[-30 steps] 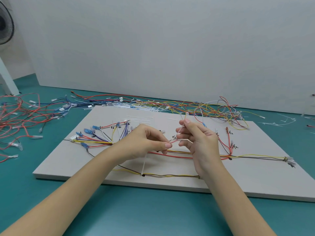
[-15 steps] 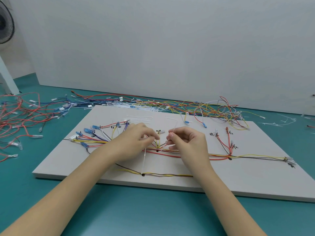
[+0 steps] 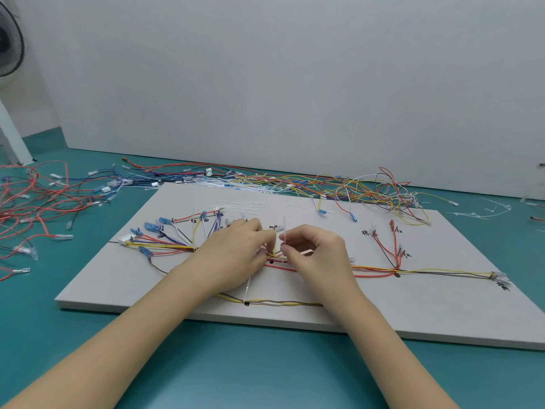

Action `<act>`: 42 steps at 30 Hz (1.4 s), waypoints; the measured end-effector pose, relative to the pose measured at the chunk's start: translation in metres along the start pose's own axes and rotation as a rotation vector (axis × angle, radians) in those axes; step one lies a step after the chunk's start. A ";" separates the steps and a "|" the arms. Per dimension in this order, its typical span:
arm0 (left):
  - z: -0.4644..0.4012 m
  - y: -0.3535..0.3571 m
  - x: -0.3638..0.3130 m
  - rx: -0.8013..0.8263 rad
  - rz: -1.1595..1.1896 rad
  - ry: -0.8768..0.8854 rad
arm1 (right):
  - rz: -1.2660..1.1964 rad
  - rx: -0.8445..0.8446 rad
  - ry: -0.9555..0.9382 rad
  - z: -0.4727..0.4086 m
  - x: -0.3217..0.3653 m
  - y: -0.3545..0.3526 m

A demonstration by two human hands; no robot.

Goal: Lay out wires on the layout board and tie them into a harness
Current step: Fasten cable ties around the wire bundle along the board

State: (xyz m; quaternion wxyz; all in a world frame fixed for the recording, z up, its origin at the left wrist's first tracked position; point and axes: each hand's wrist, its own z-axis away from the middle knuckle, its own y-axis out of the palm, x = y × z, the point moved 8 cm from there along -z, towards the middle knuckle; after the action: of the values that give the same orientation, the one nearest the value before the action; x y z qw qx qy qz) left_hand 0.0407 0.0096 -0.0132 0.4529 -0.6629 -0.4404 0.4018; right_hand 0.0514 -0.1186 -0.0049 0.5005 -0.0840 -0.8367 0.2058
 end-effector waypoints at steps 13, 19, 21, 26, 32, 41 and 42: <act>0.006 -0.001 -0.015 -0.054 -0.304 -0.046 | -0.203 -0.093 0.168 -0.008 -0.017 -0.013; 0.006 0.009 0.009 0.052 0.154 -0.117 | -0.186 -0.036 0.159 -0.019 -0.016 -0.004; 0.004 0.012 0.015 0.086 0.263 -0.145 | -0.163 -0.026 0.148 -0.023 -0.017 -0.001; 0.002 0.018 0.020 0.125 0.454 -0.237 | -0.093 0.025 0.095 -0.028 -0.018 0.011; -0.004 0.019 0.023 0.182 0.594 -0.282 | 0.000 0.050 0.028 -0.030 -0.017 0.017; -0.002 0.035 0.038 0.189 0.769 -0.472 | 0.164 0.192 -0.051 -0.041 -0.008 0.023; -0.003 0.036 0.039 0.188 0.789 -0.480 | 0.195 0.213 -0.071 -0.042 -0.005 0.025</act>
State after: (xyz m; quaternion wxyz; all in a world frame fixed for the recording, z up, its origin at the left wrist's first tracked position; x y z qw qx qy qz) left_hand 0.0621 0.0385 -0.0517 0.2092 -0.6240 -0.2089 0.7233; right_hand 0.0886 -0.0871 -0.0023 0.4542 -0.1039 -0.8153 0.3438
